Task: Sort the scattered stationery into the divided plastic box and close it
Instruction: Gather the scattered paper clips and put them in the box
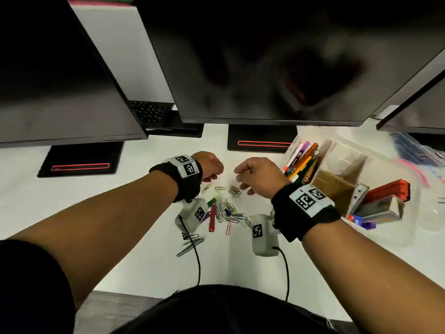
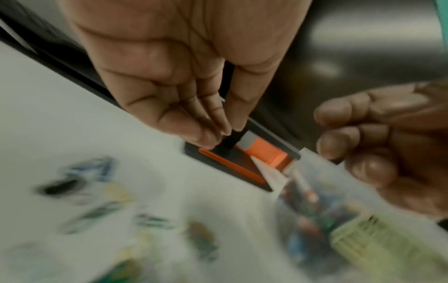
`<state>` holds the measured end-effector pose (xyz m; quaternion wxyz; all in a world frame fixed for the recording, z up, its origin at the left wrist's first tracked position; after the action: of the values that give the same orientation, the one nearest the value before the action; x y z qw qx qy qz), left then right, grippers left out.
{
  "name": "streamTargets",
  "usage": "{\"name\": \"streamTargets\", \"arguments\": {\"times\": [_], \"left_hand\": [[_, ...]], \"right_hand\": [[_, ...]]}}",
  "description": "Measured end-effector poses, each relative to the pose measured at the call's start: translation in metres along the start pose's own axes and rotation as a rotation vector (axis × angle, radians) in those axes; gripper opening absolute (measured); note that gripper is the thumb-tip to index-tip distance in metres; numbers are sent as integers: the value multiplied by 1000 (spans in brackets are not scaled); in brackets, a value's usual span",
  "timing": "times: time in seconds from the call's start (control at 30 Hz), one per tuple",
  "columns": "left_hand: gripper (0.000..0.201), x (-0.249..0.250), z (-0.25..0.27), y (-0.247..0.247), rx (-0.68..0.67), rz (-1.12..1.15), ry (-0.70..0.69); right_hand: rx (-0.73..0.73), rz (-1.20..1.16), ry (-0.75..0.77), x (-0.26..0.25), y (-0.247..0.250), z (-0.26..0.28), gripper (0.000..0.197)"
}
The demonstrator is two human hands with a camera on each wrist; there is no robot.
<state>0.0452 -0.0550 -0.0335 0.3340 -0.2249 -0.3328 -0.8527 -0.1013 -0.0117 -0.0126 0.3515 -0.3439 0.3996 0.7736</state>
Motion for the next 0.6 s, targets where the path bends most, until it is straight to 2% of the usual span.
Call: {"name": "streamTargets", "arguments": {"times": [0.13, 0.2, 0.33, 0.4, 0.5, 0.6], "left_hand": [[31, -58, 1, 2, -67, -518, 63], [37, -81, 2, -5, -91, -641, 69], [48, -108, -2, -17, -71, -695, 17], [53, -110, -3, -24, -44, -689, -23], [46, -111, -5, -33, -45, -714, -50], [42, -110, -6, -35, -68, -718, -76]], "right_hand": [[-144, 469, -34, 22, -46, -17, 20], [-209, 572, -40, 36, -63, -19, 21], [-276, 607, 13, 49, -89, -25, 24], [-354, 667, 73, 53, -102, -26, 30], [-437, 829, 140, 61, -113, -26, 33], [-402, 859, 160, 65, -106, -27, 27]]}}
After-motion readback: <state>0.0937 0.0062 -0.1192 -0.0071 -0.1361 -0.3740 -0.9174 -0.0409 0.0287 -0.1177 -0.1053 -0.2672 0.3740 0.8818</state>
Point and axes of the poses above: each hand's wrist, its own z-axis away from the middle knuckle, its own y-axis out of the back of the hand, x = y × z, the point moved 3 cm from there along -z, towards the middle knuckle, and after that the axes turned 7 degrees about -x, right-handed, at the moved point
